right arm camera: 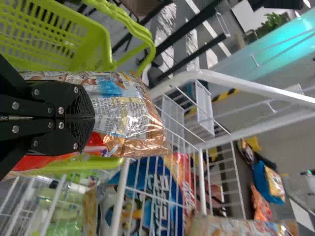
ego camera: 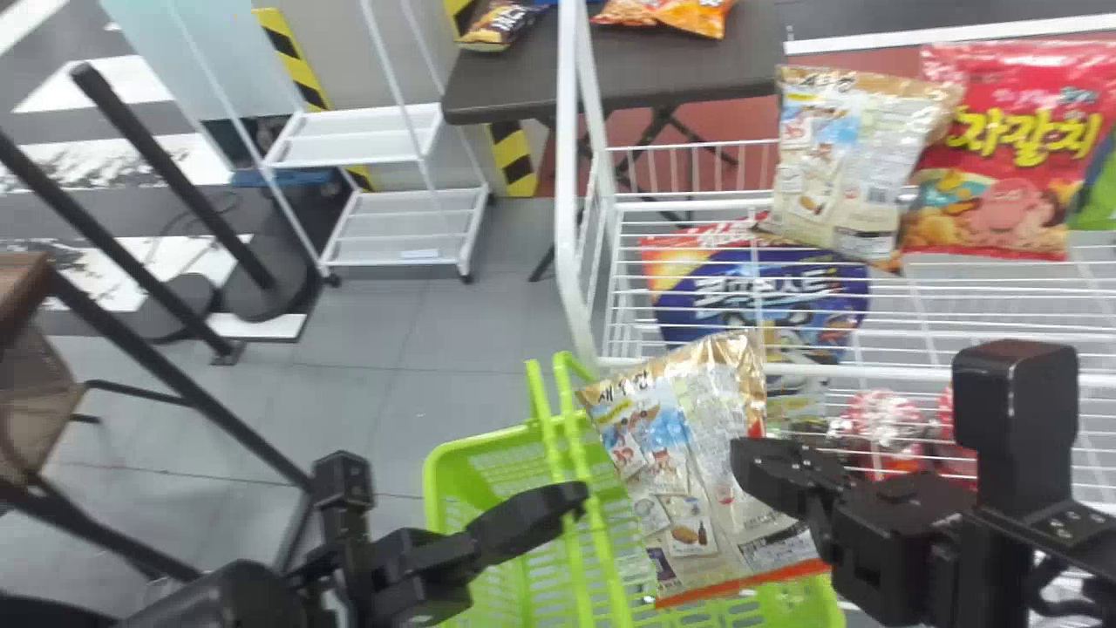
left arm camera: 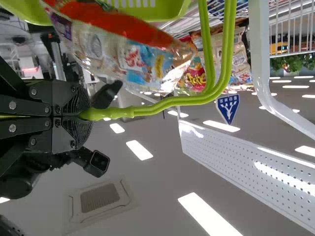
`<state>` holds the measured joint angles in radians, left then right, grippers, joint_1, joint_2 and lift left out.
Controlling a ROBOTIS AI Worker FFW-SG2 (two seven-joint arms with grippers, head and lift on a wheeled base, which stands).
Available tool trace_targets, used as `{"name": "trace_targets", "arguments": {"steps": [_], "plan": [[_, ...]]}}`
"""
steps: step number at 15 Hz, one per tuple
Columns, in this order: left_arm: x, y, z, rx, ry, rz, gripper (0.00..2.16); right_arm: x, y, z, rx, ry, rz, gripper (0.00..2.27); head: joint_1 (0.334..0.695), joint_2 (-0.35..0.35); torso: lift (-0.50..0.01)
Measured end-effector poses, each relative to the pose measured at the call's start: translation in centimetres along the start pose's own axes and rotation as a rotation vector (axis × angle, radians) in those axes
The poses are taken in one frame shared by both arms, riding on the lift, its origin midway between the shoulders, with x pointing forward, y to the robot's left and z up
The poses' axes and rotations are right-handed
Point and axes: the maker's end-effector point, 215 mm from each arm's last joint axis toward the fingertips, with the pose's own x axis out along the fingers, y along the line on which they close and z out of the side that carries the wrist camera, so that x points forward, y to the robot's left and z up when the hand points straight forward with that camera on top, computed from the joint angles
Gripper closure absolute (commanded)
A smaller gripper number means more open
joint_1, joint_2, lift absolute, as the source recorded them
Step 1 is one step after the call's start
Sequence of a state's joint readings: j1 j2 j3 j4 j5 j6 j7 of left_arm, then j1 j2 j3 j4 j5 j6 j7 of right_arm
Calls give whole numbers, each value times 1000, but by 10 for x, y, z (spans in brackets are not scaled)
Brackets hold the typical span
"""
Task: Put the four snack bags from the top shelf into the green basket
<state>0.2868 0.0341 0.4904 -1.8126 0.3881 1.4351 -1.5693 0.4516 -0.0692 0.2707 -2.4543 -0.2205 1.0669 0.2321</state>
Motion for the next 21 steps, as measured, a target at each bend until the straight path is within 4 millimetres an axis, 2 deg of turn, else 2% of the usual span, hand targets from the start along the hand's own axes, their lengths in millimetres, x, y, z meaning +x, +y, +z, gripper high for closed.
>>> {"name": "trace_targets", "arguments": {"steps": [3, 6, 7, 8, 9, 10, 12, 14, 17, 20, 21], "plan": [[1, -1, -1, -1, 1, -3, 2145, 28, 27, -32, -34, 96, 34, 2246, 695, 350, 0], [1, -1, -2, -1, 4, -4, 2145, 69, 56, -67, -106, 192, 65, 2246, 695, 350, 0], [2, -1, -3, -2, 5, -5, 2145, 86, 67, -77, -139, 214, 79, 2020, 695, 350, 0], [3, -1, -4, -3, 7, -6, 2145, 102, 80, -86, -170, 230, 98, 1096, 695, 350, 0], [3, -1, -5, -4, 9, -6, 2145, 112, 89, -92, -189, 240, 111, 63, 695, 350, 0], [3, -1, -6, -6, 10, -7, 2145, 118, 94, -95, -204, 243, 117, -2, 695, 350, 0], [2, -1, -7, -7, 10, -7, 2145, 116, 92, -89, -217, 227, 106, 16, 695, 350, 0], [1, -1, -7, -7, 10, -6, 2145, 98, 66, -63, -202, 167, 56, 33, 695, 350, 0], [2, -1, -8, -9, 14, -7, 2145, 57, 6, -13, -125, 62, -16, 33, 695, 350, 0], [3, -1, -8, -9, 17, -8, 2148, 13, -66, 38, -64, -81, -134, 33, 695, 247, 0], [3, -1, -8, -9, 17, -7, 2145, 1, -97, 59, -71, -138, -207, 33, 695, 157, 0]]}}
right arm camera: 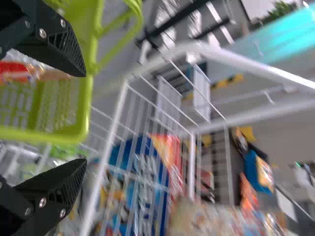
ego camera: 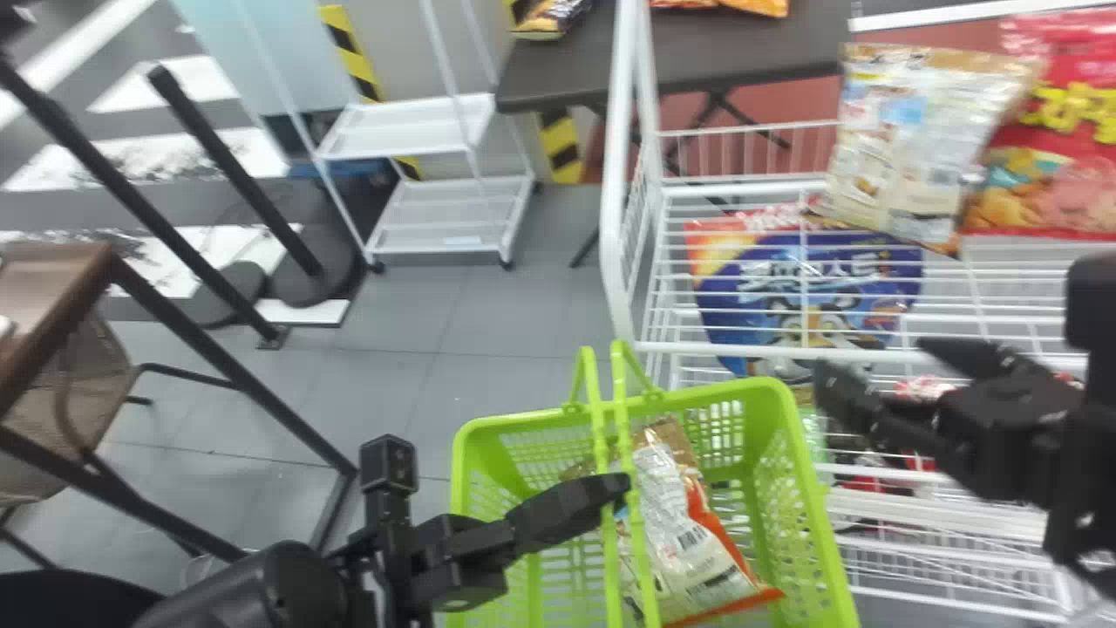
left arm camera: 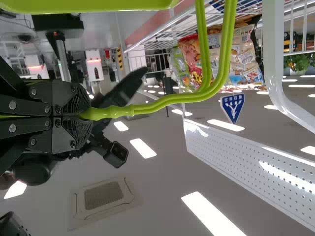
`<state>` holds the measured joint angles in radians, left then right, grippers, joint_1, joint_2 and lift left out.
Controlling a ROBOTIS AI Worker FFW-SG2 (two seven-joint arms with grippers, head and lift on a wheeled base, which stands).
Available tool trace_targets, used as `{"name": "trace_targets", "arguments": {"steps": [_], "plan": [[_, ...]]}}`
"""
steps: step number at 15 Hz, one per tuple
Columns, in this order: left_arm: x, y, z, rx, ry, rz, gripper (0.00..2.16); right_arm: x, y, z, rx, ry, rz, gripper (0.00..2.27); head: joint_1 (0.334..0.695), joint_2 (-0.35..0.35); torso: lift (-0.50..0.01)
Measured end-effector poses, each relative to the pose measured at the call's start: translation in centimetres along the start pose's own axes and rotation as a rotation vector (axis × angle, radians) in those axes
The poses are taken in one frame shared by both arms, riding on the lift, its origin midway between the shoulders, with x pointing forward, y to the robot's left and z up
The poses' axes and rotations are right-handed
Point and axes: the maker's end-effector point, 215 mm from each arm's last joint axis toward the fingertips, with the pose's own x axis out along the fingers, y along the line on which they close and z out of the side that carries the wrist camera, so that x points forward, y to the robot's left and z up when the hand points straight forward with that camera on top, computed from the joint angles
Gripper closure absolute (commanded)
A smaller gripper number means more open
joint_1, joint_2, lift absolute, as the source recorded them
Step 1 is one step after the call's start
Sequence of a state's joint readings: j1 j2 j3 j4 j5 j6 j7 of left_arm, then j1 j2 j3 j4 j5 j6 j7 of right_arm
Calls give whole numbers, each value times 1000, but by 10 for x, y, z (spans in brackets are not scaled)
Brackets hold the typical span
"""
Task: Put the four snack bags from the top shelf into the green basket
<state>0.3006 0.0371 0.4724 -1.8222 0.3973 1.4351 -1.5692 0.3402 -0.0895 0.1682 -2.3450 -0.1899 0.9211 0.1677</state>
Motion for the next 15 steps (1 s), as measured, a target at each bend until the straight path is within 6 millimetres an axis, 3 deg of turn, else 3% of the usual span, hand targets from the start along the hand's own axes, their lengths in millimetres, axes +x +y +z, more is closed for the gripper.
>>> {"name": "trace_targets", "arguments": {"steps": [2, 4, 6, 10, 13, 15], "plan": [[0, 0, 0, 0, 0, 0, 2145, 5, -54, 34, -35, -86, -123, 39, 695, 84, 0], [0, 0, -1, -2, -1, 1, 2145, 21, -88, 58, -63, -157, -189, 49, 695, 45, 0], [-1, 1, -1, -5, -1, 2, 2145, 43, -110, 76, -89, -224, -222, 53, 695, 27, 0], [-2, 2, -2, -7, -2, 3, 2145, 98, -134, 99, -107, -328, -236, 56, 695, 23, 0], [-2, 3, -2, -8, -3, 3, 2145, 133, -135, 104, -100, -361, -223, 87, 695, 41, 0], [-3, 3, -3, -10, -4, 4, 2145, 155, -134, 104, -87, -360, -215, 242, 695, 52, 0]]}}
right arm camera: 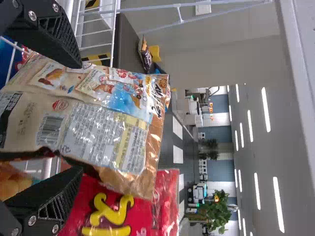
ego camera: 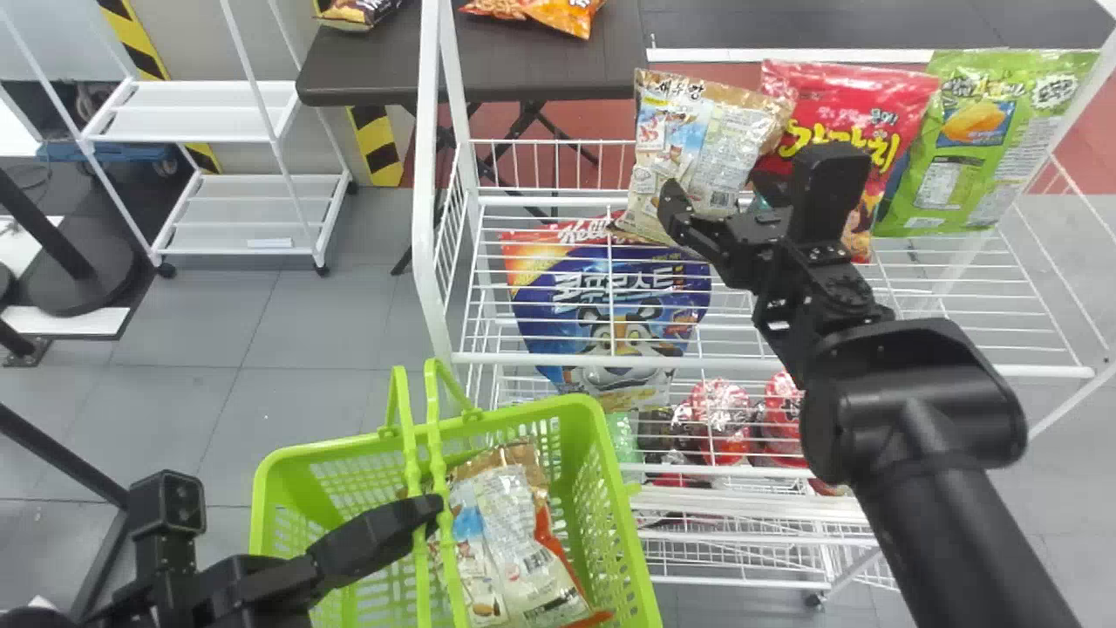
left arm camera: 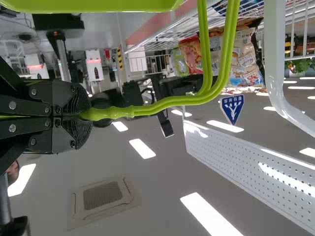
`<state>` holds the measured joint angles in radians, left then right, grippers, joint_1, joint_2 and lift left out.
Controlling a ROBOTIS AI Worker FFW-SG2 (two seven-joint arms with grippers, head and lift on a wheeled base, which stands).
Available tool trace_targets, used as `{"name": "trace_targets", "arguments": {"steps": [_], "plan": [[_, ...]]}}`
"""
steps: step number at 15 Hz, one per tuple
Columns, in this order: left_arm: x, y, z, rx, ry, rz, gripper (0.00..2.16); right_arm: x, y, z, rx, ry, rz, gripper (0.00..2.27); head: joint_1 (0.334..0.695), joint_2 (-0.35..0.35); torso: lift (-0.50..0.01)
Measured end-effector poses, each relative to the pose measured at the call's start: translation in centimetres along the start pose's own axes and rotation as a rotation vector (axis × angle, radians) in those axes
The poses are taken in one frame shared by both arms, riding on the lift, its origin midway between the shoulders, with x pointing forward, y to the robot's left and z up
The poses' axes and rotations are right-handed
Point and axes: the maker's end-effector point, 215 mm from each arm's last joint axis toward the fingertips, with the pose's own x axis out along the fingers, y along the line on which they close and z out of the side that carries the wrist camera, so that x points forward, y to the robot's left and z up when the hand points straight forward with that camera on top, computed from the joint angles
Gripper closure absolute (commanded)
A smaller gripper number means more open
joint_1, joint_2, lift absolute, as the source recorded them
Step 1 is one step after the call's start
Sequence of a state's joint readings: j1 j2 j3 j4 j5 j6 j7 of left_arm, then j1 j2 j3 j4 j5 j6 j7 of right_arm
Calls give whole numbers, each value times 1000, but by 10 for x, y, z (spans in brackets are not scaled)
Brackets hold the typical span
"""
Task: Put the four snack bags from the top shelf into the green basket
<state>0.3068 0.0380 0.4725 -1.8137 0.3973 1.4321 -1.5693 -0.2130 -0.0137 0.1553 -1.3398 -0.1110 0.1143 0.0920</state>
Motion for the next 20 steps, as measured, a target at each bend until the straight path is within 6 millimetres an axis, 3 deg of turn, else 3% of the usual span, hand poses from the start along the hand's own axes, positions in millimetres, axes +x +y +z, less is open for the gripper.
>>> {"name": "trace_targets", "arguments": {"steps": [1, 2, 4, 5, 7, 13, 17, 20], "plan": [[0, 0, 0, 0, 0, 0, 2145, 9, 2, -4, 7, 10, 3, 437, 695, 58, 0], [0, 0, 0, 0, 0, 0, 2145, 15, 2, -8, 9, 21, 5, 809, 695, 64, 0], [0, 0, 1, 2, 0, 0, 2145, 24, 6, -11, 9, 35, 20, 1841, 695, 67, 0], [0, 0, 1, 1, 0, 0, 2145, 25, 8, -12, 11, 39, 28, 2115, 695, 70, 0], [0, 1, 1, 0, 0, 1, 2145, 24, 11, -12, 16, 39, 33, 2256, 695, 77, 0], [-1, 1, 0, -4, -2, 1, 2145, 1, 19, 2, 33, -10, 40, 2256, 695, 80, 0], [-2, 0, 2, 0, -5, 1, 2145, -61, 16, 35, 62, -51, 30, 2253, 695, 66, 0], [-2, -1, 6, 7, -6, 1, 2145, -121, 31, 38, 103, 0, 69, 2256, 695, 65, 0]]}}
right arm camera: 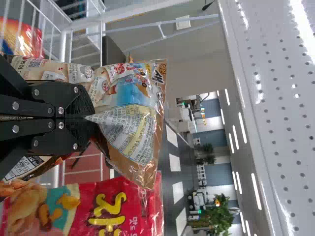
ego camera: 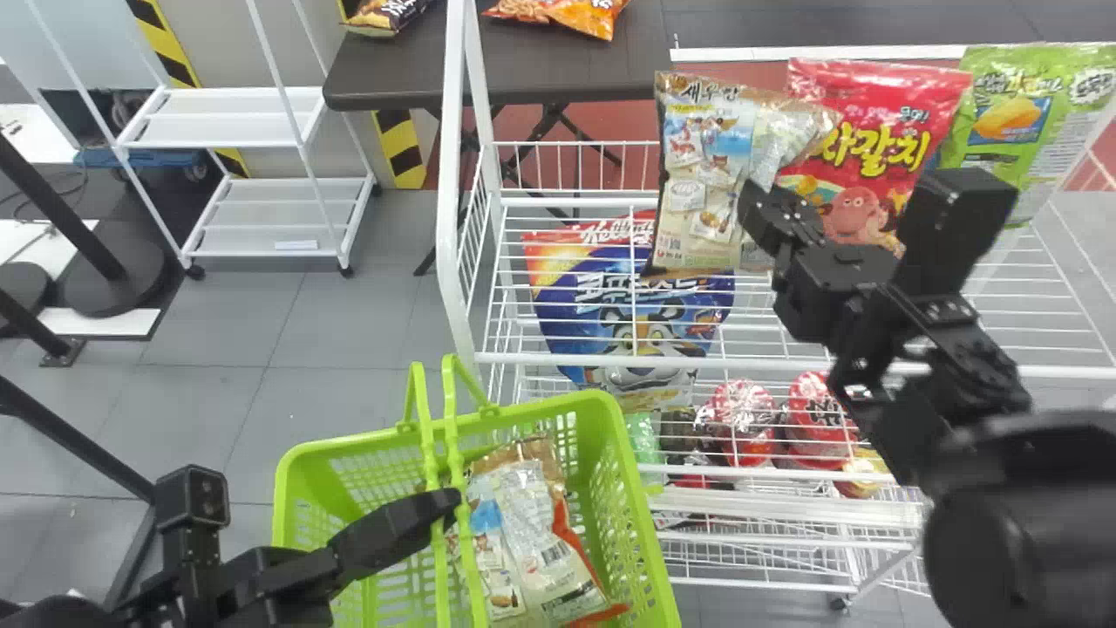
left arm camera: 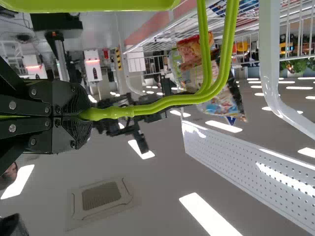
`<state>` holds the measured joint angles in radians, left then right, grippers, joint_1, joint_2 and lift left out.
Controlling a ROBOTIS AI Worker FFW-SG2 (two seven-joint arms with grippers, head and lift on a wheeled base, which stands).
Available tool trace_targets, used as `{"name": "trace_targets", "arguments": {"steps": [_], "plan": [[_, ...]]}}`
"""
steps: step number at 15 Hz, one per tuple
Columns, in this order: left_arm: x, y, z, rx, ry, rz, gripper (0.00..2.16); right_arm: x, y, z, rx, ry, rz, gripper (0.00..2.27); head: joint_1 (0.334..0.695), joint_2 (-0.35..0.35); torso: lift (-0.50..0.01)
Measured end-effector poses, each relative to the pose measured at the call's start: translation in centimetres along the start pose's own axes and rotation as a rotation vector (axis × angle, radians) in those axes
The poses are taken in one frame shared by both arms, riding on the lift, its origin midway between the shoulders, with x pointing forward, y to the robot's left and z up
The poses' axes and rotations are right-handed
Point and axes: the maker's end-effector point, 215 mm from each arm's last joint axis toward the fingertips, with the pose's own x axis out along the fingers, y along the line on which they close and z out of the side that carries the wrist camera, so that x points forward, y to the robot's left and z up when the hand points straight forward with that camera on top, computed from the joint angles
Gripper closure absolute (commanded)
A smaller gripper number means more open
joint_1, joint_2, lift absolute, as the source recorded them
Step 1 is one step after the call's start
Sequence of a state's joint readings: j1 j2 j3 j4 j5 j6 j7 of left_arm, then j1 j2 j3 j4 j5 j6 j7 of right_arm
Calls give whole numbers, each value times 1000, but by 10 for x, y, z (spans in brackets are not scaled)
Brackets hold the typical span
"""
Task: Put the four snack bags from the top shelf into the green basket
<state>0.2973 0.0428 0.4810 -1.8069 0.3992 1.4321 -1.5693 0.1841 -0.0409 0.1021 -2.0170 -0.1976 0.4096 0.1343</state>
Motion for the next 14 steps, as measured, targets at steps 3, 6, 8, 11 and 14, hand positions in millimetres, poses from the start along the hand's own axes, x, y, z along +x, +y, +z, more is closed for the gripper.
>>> {"name": "trace_targets", "arguments": {"steps": [3, 6, 8, 11, 14], "plan": [[1, 0, 4, 4, 0, 0, 2145, -51, 31, -12, 32, 69, 62, 2256, 695, 99, 0], [3, 0, 6, 8, 2, -2, 2145, -92, 72, -48, 79, 225, 150, 2256, 695, 140, 0], [4, -1, 6, 7, 4, -3, 2145, -112, 102, -82, 109, 363, 211, 2256, 695, 185, 0], [3, -1, 6, 5, 3, -3, 2145, -134, 137, -114, 145, 488, 289, 2256, 695, 267, 0], [4, -1, 5, 4, 5, -5, 2145, -146, 163, -139, 159, 579, 345, 2256, 695, 332, 0]]}}
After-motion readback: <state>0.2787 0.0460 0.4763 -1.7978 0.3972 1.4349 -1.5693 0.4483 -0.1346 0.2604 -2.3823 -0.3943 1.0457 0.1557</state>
